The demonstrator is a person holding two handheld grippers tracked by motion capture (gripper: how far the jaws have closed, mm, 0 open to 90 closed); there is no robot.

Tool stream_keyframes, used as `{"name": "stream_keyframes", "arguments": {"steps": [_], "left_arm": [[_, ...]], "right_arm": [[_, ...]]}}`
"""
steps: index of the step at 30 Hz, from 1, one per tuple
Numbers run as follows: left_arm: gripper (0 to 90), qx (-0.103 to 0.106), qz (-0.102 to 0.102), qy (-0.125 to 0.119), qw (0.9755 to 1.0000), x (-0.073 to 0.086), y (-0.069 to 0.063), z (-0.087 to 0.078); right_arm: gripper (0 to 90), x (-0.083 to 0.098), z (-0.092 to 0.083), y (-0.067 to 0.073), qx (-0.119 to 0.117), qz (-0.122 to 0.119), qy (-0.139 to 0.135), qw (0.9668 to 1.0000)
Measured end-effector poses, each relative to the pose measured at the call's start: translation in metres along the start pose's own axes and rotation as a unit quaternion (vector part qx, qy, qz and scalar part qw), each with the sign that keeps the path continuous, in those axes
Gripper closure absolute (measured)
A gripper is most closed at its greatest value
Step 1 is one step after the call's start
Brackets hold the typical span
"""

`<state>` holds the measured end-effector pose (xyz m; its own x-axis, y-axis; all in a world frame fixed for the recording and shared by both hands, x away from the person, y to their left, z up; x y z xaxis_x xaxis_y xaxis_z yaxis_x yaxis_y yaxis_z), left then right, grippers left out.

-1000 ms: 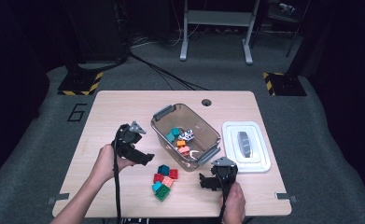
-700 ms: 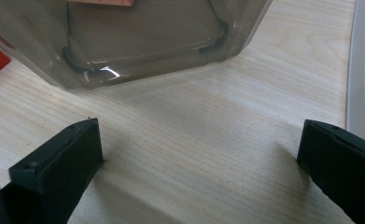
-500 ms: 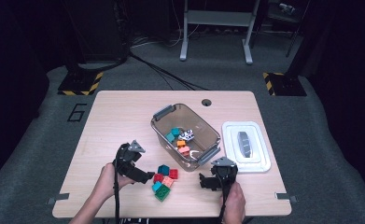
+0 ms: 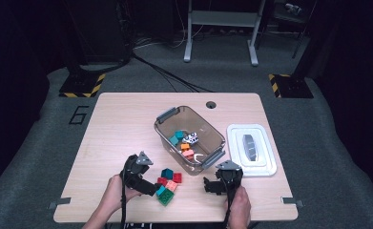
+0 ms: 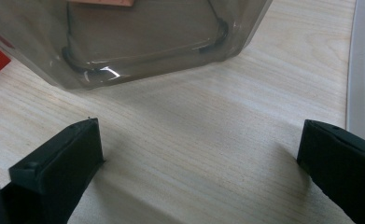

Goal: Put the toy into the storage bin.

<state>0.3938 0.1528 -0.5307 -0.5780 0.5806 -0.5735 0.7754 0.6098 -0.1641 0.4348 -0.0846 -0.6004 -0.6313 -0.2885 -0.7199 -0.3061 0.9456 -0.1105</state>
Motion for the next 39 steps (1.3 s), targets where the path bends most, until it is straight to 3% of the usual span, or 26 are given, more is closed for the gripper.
{"name": "stream_keyframes", "arguments": {"steps": [5, 13, 19, 26, 34, 39], "left_arm": [[9.6, -0.002, 0.012, 0.022, 0.9997, 0.001, -0.007, 0.008], [15.8, 0.0, 0.011, 0.04, 0.9991, 0.006, -0.013, 0.022], [38.0, -0.004, 0.015, 0.052, 0.9985, 0.008, -0.017, 0.028], [54.8, -0.005, 0.024, 0.068, 0.9974, 0.015, -0.019, 0.029], [66.9, 0.001, 0.034, 0.084, 0.9959, 0.023, -0.021, 0.035], [67.3, 0.001, 0.033, 0.078, 0.9964, 0.024, -0.02, 0.034]], "right_arm": [[0.0, 0.0, 0.0, 0.0, 0.0, 0.0, 0.0, 1.0], [0.0, 0.0, 0.0, 0.0, 0.0, 0.0, 0.0, 1.0], [0.0, 0.0, 0.0, 0.0, 0.0, -0.001, 0.0, 1.0], [0.0, 0.0, 0.0, 0.0, -0.001, -0.001, 0.0, 1.0], [0.0, 0.0, 0.0, 0.0, 0.0, 0.0, 0.0, 1.0], [0.0, 0.0, 0.0, 0.0, 0.0, 0.0, 0.0, 1.0]]}}
Point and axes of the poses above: each handheld gripper's, and its own axes: z roughly forward along the jaws, x roughly out of its underside, y roughly to its left, the point moved 10 cm from there along z, roughly forward along the jaws, and after that the axes turned 9 degrees about x, right-handed, at the moved point
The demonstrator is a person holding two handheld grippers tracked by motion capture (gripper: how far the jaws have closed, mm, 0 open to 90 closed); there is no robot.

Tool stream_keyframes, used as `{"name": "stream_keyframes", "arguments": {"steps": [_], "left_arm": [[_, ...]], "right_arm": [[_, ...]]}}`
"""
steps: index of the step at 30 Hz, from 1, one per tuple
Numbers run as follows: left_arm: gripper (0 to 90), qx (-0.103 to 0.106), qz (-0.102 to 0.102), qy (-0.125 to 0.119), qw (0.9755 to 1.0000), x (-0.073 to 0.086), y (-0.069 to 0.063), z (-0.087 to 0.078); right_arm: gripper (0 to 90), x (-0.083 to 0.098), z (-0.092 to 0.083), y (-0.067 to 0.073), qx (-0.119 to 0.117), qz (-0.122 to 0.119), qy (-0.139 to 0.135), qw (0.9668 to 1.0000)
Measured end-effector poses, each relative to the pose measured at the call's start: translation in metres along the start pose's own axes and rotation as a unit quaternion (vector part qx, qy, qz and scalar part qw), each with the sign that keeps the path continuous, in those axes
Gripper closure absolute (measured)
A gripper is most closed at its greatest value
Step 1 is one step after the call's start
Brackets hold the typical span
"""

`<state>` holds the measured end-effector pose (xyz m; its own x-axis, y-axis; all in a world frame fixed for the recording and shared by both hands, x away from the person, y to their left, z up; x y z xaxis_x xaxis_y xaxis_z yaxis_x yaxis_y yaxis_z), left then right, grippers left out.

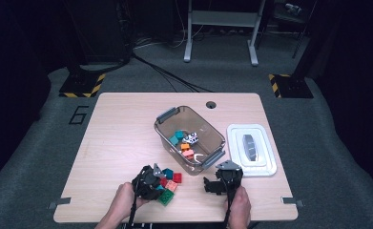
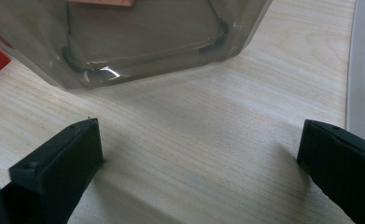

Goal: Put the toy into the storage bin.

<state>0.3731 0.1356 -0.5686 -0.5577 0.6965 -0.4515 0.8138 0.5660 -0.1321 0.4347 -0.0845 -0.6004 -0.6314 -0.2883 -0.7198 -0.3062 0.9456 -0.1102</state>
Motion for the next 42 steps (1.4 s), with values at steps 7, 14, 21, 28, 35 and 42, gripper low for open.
{"name": "stream_keyframes", "arguments": {"steps": [7, 14, 21, 28, 35, 42], "left_arm": [[67.4, 0.0, -0.006, -0.004, 1.0, 0.001, 0.004, -0.007], [67.4, -0.003, -0.014, -0.013, 0.9998, 0.001, 0.01, -0.018], [67.4, -0.005, -0.024, -0.023, 0.9995, 0.003, 0.018, -0.028], [67.4, -0.003, -0.026, -0.024, 0.9994, 0.002, 0.022, -0.034], [67.4, -0.007, -0.031, -0.027, 0.9991, -0.001, 0.03, -0.039], [67.4, -0.013, -0.043, -0.032, 0.9984, -0.005, 0.045, -0.047]], "right_arm": [[0.0, 0.0, 0.0, 0.0, 0.0, -0.001, 0.0, 1.0], [0.0, 0.0, 0.0, 0.0, 0.0, -0.001, 0.0, 1.0], [0.0, 0.0, 0.0, 0.0, -0.002, 0.0, 0.0, 1.0], [0.0, 0.0, 0.0, 0.0, -0.001, -0.001, 0.0, 1.0], [0.0, 0.0, 0.0, 0.0, -0.001, -0.001, 0.0, 1.0], [0.0, 0.0, 0.0, 0.0, 0.001, -0.001, 0.0, 1.0]]}}
Point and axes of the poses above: each handheld gripper's, and its own axes: z roughly forward along the jaws, x roughly out of its underside, y roughly to its left, the point moved 10 cm from there along z, roughly forward along the jaws, and after that the axes turned 9 degrees about x, right-handed, at the moved point
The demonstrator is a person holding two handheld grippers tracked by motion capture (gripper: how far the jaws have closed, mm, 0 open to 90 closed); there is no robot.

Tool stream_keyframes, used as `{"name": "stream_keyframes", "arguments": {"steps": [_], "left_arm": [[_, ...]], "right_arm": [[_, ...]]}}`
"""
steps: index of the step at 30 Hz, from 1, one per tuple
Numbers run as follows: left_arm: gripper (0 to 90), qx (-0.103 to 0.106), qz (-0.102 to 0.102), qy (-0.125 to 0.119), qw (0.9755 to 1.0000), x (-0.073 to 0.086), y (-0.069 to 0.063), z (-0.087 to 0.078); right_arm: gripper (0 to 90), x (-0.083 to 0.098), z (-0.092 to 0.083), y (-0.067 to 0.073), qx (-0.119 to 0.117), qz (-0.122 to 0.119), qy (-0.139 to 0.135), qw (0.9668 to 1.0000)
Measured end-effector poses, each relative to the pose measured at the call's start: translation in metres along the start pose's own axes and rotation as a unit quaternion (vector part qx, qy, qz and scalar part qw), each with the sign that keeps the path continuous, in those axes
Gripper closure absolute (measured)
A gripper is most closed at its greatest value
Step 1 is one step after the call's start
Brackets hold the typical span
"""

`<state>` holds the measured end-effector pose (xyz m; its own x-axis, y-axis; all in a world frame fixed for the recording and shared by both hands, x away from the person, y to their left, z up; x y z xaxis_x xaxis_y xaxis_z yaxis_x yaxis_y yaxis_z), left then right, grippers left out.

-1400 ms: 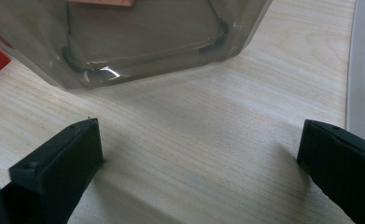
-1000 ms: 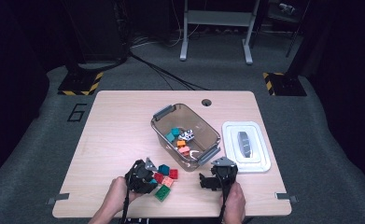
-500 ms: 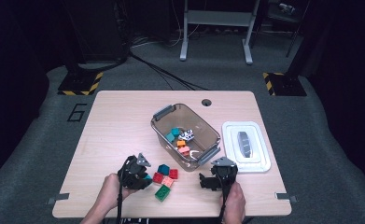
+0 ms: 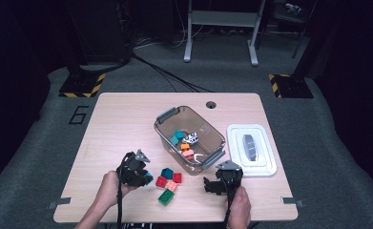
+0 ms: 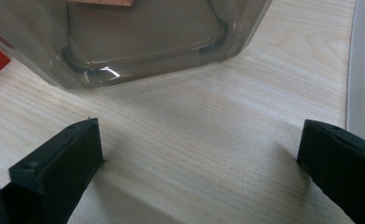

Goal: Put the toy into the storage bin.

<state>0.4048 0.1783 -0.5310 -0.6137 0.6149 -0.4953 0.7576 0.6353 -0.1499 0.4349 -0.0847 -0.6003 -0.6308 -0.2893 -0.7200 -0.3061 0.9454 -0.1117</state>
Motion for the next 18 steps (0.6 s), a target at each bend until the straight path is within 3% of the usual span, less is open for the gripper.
{"name": "stream_keyframes", "arguments": {"steps": [11, 18], "left_arm": [[67.4, -0.017, -0.013, 0.001, 0.9998, -0.011, 0.026, -0.014], [67.4, -0.024, -0.017, -0.008, 0.9995, -0.025, 0.036, -0.024]], "right_arm": [[0.0, 0.0, 0.0, 0.0, 0.0, 0.0, 0.0, 1.0], [0.0, 0.0, 0.0, 0.0, -0.002, 0.0, 0.0, 1.0]]}}
Point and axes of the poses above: each handheld gripper's, and its own axes: z roughly forward along the jaws, x roughly out of its underside, y roughly to its left, the point moved 10 cm from there along z, roughly forward along the jaws, and after that the axes turned 9 degrees about x, right-handed, at the moved point
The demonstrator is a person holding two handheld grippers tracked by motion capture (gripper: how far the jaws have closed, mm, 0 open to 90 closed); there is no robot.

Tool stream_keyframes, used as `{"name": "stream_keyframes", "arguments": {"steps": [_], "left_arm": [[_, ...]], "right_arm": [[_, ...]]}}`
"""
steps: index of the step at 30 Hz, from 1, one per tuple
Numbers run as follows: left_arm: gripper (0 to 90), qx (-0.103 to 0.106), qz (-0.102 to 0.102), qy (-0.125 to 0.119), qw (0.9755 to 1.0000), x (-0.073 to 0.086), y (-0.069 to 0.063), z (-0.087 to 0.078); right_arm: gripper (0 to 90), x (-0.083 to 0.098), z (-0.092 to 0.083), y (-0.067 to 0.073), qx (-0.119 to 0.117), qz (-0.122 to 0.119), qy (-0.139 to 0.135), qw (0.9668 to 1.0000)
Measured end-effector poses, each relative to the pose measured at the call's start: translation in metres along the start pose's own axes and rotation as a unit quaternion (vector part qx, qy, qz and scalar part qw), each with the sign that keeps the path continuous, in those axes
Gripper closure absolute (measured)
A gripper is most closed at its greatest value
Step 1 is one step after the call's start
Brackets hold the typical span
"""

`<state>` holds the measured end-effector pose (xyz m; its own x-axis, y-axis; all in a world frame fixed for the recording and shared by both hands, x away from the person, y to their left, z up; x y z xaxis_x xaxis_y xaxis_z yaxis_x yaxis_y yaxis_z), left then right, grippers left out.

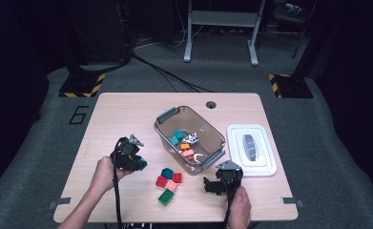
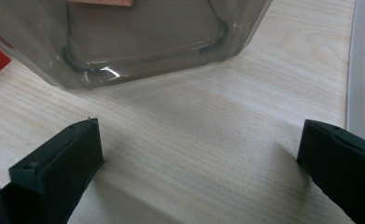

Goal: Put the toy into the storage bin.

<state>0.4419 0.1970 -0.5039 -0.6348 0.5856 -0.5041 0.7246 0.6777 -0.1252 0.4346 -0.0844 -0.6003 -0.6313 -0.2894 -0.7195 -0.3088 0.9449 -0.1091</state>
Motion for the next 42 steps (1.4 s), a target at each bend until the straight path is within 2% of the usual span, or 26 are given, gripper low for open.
{"name": "stream_keyframes", "arguments": {"steps": [6, 25, 42], "left_arm": [[67.4, -0.005, -0.002, -0.009, 0.9999, -0.012, 0.006, -0.009], [67.4, -0.03, 0.009, -0.022, 0.9993, -0.051, 0.022, -0.037], [67.4, -0.043, 0.022, -0.026, 0.9985, -0.082, 0.024, -0.049]], "right_arm": [[0.0, 0.0, 0.0, 0.0, 0.0, 0.0, 0.0, 1.0], [0.0, 0.0, 0.0, 0.001, 0.0, 0.004, 0.002, 1.0], [0.0, -0.001, 0.001, 0.001, 0.0, 0.0, -0.001, 1.0]]}}
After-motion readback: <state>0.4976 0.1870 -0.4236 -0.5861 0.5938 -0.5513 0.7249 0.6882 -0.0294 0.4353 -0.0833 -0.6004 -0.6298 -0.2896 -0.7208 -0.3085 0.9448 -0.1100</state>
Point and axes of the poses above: each handheld gripper's, and its own axes: z roughly forward along the jaws, x roughly out of its underside, y roughly to its left, the point moved 10 cm from there along z, roughly forward along the jaws, and after that the axes turned 9 degrees about x, right-handed, at the moved point
